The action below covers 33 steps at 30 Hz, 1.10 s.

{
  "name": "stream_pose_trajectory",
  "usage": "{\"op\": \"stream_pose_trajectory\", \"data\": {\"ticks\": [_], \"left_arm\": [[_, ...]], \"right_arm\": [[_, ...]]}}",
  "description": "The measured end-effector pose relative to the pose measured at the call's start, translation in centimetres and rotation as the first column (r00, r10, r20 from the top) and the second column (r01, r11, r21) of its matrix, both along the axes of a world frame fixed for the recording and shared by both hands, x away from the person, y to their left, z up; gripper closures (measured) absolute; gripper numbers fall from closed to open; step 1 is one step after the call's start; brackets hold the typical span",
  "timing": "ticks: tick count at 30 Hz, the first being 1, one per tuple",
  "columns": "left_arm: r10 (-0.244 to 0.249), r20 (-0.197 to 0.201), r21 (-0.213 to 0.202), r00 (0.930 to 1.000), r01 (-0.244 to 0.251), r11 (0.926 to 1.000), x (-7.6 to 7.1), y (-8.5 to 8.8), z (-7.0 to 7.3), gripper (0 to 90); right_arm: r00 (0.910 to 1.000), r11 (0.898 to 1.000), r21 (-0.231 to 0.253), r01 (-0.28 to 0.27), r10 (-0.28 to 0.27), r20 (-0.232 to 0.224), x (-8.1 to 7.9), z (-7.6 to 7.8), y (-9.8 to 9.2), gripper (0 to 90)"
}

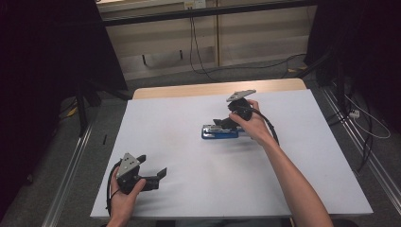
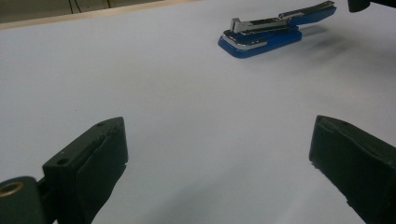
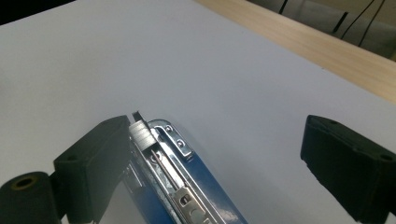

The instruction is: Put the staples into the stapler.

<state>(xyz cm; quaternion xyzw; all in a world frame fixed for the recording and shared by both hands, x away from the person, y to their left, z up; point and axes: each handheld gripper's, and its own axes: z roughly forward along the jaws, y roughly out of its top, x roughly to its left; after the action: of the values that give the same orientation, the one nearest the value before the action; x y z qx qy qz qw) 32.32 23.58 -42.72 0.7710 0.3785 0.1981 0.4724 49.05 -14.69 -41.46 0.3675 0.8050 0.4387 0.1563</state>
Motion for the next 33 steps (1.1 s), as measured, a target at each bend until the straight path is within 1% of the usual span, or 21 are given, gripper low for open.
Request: {"op": "stream_pose_trajectory", "data": {"ticks": [2, 5, 7, 9, 13, 14, 16, 17, 18, 19, 21, 24, 25, 27, 28, 30, 33], "left_arm": [[0.001, -0.001, -0.001, 1.0, -0.001, 1.0, 0.0, -0.1, 0.1, 4.6], [-0.003, 0.0, 0.003, 1.0, 0.003, 1.0, 0.0, -0.2, 0.1, 4.6], [-0.005, 0.002, 0.001, 1.0, 0.005, 1.0, 0.0, -0.4, 0.0, 4.6], [-0.014, 0.002, 0.005, 0.9999, 0.014, 0.9999, 0.0, -0.5, 0.1, 4.6], [-0.01, 0.003, 0.0, 0.9999, 0.01, 1.0, 0.0, -0.5, 0.1, 4.6], [-0.006, 0.001, -0.005, 1.0, 0.006, 1.0, 0.0, -0.5, 0.1, 4.6], [-0.006, 0.003, -0.004, 1.0, 0.006, 1.0, 0.1, -0.4, 0.1, 4.6], [-0.002, 0.002, -0.009, 1.0, 0.002, 1.0, 0.1, -0.5, 0.1, 4.6], [-0.004, 0.001, -0.007, 1.0, 0.004, 1.0, 0.1, -0.4, 0.1, 4.6], [0.0, 0.001, -0.016, 1.0, 0.0, 0.9999, 0.1, -0.5, 0.1, 4.6], [0.006, -0.001, -0.02, 1.0, -0.006, 0.9998, 0.1, -0.5, 0.1, 4.6], [0.01, -0.001, -0.015, 0.9999, -0.01, 0.9998, 0.1, -0.4, 0.1, 4.5], [0.011, 0.001, -0.02, 0.9999, -0.01, 0.9997, 0.1, -0.4, 0.1, 4.6], [0.014, 0.001, -0.015, 0.9999, -0.014, 0.9998, 0.1, -0.2, 0.1, 4.6], [0.015, 0.003, -0.021, 0.9999, -0.015, 0.9997, 0.1, -0.2, 0.1, 4.6], [0.018, 0.002, -0.02, 0.9998, -0.018, 0.9996, 0.2, -0.1, 0.1, 4.6], [0.021, -0.001, -0.022, 0.9998, -0.021, 0.9995, 0.3, 0.0, 0.0, 4.5]], "right_arm": [[0.9997, 1.0, -0.003, 0.014, -0.014, 0.018, -0.4, 0.1, -0.2, 8.5], [0.9989, 0.999, -0.008, 0.039, -0.038, 0.026, -1.0, 0.2, -0.4, 7.8], [0.9986, 0.999, 0.008, 0.042, -0.042, 0.031, -1.3, 0.3, -0.6, 5.7], [0.9978, 0.999, 0.017, 0.051, -0.051, 0.043, -1.7, 0.3, -0.8, 6.2], [0.9962, 0.998, 0.017, 0.064, -0.065, 0.059, -2.3, 0.3, -1.3, 6.1], [0.9953, 0.997, 0.024, 0.068, -0.069, 0.068, -2.7, 0.3, -1.5, 6.1], [0.9948, 0.997, 0.029, 0.071, -0.073, 0.071, -2.9, 0.3, -1.6, 6.2], [0.9942, 0.997, 0.033, 0.075, -0.077, 0.075, -3.1, 0.3, -1.7, 6.1], [0.9937, 0.997, 0.029, 0.077, -0.079, 0.079, -3.3, 0.4, -1.7, 6.1], [0.9933, 0.997, 0.026, 0.078, -0.08, 0.083, -3.5, 0.4, -1.8, 6.1], [0.9932, 0.995, 0.032, 0.091, -0.094, 0.069, -4.0, 0.4, -1.8, 5.9], [0.9925, 0.995, 0.032, 0.097, -0.099, 0.071, -4.3, 0.4, -1.7, 5.8], [0.9911, 0.994, 0.035, 0.104, -0.106, 0.08, -4.8, 0.4, -1.7, 5.7], [0.9904, 0.994, 0.036, 0.108, -0.11, 0.084, -5.0, 0.4, -1.7, 5.3], [0.9894, 0.993, 0.037, 0.111, -0.114, 0.09, -5.2, 0.5, -1.8, 5.1], [0.9875, 0.992, 0.045, 0.121, -0.124, 0.096, -5.6, 0.4, -1.9, 5.0], [0.9855, 0.99, 0.04, 0.132, -0.135, 0.102, -6.0, 0.2, -2.1, 4.5]]}}
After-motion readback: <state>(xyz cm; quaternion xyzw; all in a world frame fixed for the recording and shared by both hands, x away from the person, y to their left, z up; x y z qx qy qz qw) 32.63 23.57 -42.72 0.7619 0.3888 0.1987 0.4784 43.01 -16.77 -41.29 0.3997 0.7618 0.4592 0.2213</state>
